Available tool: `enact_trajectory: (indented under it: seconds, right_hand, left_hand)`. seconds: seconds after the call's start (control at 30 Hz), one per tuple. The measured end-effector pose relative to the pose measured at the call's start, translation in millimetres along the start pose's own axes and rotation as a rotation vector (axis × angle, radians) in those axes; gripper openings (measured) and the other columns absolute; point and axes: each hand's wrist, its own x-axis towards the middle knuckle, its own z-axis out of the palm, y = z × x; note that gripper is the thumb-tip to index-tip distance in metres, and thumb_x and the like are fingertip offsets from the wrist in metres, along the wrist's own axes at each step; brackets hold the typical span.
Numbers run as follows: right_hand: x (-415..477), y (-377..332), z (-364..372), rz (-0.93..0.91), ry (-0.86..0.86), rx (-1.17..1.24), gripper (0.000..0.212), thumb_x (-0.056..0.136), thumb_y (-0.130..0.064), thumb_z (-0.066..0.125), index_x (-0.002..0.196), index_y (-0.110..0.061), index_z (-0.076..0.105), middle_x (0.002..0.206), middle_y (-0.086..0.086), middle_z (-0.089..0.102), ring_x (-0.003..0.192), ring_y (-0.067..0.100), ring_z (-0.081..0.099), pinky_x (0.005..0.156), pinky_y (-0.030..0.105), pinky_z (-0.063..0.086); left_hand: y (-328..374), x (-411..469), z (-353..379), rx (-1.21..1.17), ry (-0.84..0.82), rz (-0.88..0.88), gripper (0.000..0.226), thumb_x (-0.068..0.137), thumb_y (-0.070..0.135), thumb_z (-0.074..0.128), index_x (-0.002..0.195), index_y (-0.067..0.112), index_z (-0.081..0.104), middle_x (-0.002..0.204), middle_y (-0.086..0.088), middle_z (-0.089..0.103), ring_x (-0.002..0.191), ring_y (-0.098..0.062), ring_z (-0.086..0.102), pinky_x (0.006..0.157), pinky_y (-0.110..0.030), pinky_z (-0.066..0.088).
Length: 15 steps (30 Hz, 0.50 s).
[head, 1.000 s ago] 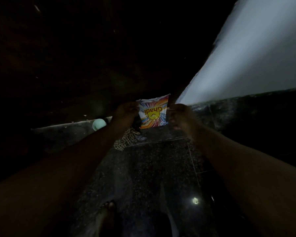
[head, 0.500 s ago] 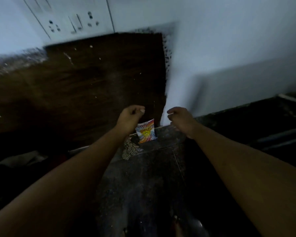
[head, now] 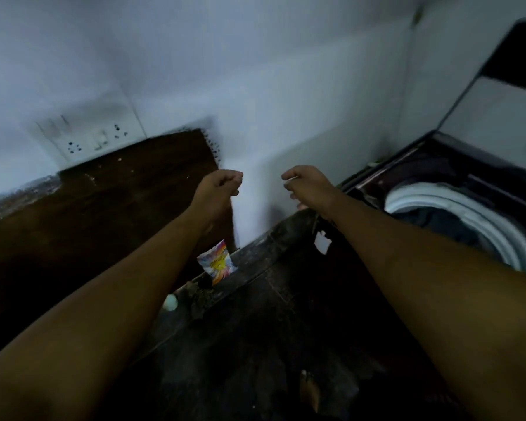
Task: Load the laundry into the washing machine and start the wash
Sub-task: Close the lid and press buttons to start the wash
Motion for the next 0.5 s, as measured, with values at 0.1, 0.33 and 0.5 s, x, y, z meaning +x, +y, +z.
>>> enact_trajectory:
  seconds: [0.1, 0.33, 0.5]
  right_hand:
    - [-29.4, -1.2, -40.3, 0.025, 0.089, 0.008, 0.028, 0.094, -0.013, 0.058, 0.118, -0.017, 0.069, 0.112, 0.008, 0.065, 0.104, 0.029, 0.067, 0.061, 0.024, 0.048]
    - [-79.7, 11.6, -150.1, 0.047, 0.310, -0.012, 0.024, 0.093, -0.005, 0.055, 0.109, -0.016, 0.068, 0.085, 0.006, 0.062, 0.066, 0.017, 0.057, 0.044, 0.019, 0.045]
    - [-97.9, 34.4, -235.5, 0.052, 0.445, -0.070, 0.017, 0.095, -0.009, 0.061, 0.110, -0.011, 0.069, 0.082, -0.007, 0.060, 0.075, 0.010, 0.056, 0.059, 0.017, 0.041]
  left_hand:
    - [34.9, -6.9, 21.9, -0.021, -0.093, 0.061, 0.022, 0.100, 0.025, 0.058, 0.115, 0.015, 0.069, 0.109, -0.004, 0.068, 0.096, -0.017, 0.065, 0.069, -0.026, 0.048]
    - [117.3, -4.3, 99.0, 0.025, -0.278, 0.211, 0.023, 0.100, 0.029, 0.057, 0.118, 0.022, 0.068, 0.115, 0.005, 0.068, 0.107, -0.016, 0.066, 0.088, -0.034, 0.053]
    - [172.8, 11.2, 169.7, 0.059, -0.387, 0.338, 0.023, 0.100, 0.025, 0.058, 0.119, 0.019, 0.068, 0.108, 0.004, 0.067, 0.105, -0.016, 0.066, 0.088, -0.030, 0.050]
